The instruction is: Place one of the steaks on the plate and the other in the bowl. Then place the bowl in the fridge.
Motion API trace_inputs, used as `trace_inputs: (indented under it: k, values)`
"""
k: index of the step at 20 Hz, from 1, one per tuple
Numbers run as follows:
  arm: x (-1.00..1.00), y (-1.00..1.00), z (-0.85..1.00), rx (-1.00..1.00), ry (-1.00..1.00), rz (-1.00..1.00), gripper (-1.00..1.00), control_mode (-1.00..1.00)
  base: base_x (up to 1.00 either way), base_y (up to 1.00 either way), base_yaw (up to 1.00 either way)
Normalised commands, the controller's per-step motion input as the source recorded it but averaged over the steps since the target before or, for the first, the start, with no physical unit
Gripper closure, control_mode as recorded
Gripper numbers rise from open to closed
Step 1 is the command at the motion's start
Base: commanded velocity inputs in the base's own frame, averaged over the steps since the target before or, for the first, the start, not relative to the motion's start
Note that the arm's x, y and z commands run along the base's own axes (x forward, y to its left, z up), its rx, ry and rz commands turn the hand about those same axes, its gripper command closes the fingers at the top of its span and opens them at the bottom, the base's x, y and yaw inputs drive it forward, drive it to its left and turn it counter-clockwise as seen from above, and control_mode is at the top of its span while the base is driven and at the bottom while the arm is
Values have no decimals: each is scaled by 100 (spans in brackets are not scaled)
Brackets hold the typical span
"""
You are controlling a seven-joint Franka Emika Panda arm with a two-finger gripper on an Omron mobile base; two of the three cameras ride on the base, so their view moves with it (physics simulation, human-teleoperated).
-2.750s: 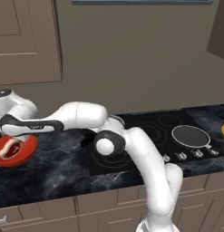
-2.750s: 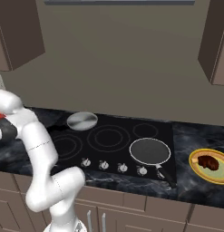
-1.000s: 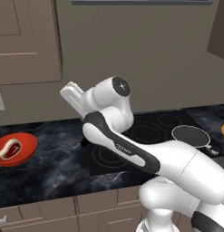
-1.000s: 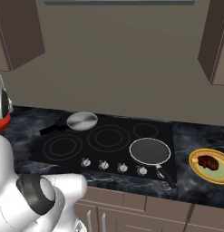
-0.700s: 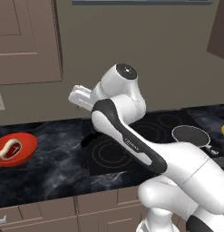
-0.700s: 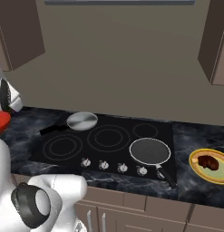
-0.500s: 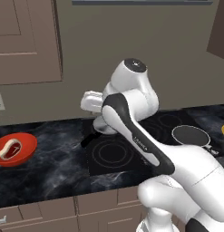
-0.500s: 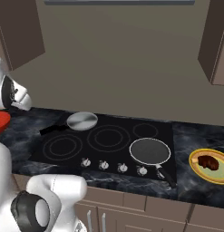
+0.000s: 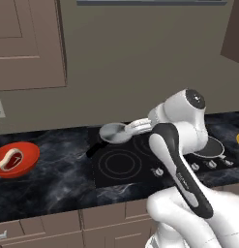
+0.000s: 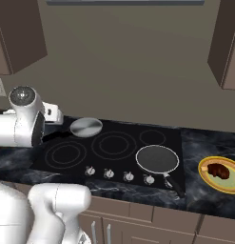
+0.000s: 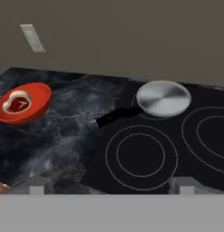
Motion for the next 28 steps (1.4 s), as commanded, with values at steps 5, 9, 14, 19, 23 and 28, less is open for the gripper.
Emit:
trace_inputs:
  k: [5, 9, 14, 19, 23, 28]
  values:
    - [-18, -77, -4, 7, -46, 26, -100, -100, 0, 0, 0]
    - [0, -23, -16, -5, -14, -5, -100, -100, 0, 0, 0]
    - [1, -9, -13, -6, 0, -19, -100, -100, 0, 0, 0]
    - [23, 4, -21, -8, 0, -24, -100, -100, 0, 0, 0]
    - [20, 1, -11, -1, 0, -8, -100, -100, 0, 0, 0]
    - [3, 0, -1, 0, 0, 0, -100, -100, 0, 0, 0]
